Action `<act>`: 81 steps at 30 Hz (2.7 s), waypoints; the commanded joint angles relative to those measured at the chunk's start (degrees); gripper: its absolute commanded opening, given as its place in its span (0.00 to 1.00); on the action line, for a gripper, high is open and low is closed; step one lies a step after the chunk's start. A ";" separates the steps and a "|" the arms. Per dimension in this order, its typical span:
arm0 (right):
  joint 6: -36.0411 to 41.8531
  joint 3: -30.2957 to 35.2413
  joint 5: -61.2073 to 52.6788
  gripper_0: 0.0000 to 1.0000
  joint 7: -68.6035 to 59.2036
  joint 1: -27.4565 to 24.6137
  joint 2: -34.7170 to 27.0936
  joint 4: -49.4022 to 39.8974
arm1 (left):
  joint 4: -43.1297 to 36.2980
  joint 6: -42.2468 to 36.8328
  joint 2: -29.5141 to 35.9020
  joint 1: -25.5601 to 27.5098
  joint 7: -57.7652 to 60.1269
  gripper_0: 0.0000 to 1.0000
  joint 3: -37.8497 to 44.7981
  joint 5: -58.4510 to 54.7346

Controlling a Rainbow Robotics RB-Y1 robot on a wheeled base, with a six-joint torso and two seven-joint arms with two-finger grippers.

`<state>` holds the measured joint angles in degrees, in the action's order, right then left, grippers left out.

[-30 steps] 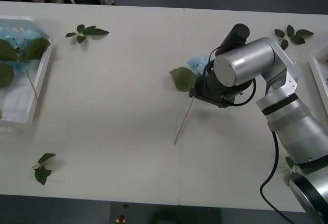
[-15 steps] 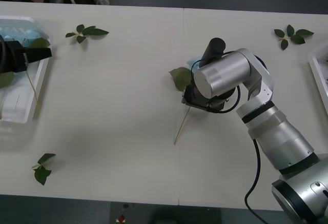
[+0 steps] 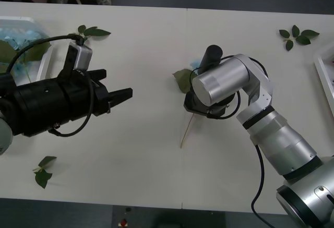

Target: Put the red flowers into the right box and the blue flowers into the left box

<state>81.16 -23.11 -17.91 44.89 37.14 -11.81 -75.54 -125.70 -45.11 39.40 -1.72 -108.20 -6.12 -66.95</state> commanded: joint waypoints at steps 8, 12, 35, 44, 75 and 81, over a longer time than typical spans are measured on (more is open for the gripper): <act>-1.88 0.87 1.39 0.00 -2.18 1.18 0.04 -0.75 | -8.34 1.16 12.11 -1.53 -0.43 1.00 1.19 -13.38; -0.39 1.05 -0.11 0.00 -1.30 1.09 -2.60 -5.94 | -8.34 1.16 12.46 -2.49 -1.31 1.00 1.19 -15.84; 0.76 25.66 -37.63 0.00 46.42 1.09 -3.92 -27.74 | -8.34 1.16 12.37 -2.32 -2.01 1.00 0.67 -17.68; -7.86 28.30 -58.99 0.00 55.21 1.36 -0.67 -26.86 | -7.28 1.60 11.49 -2.49 -1.84 1.00 0.67 -19.88; -11.55 27.07 -70.95 0.00 56.00 1.88 0.74 -26.86 | 11.17 3.53 11.32 -27.54 -0.43 0.39 -11.46 -39.13; -11.55 27.07 -70.95 0.00 56.00 1.88 0.74 -26.86 | 11.26 3.53 10.79 -27.54 -0.17 0.00 -11.55 -39.92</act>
<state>70.23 4.40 -88.47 99.74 37.15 -11.28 -101.61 -113.71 -41.88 51.08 -28.58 -108.21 -18.60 -106.72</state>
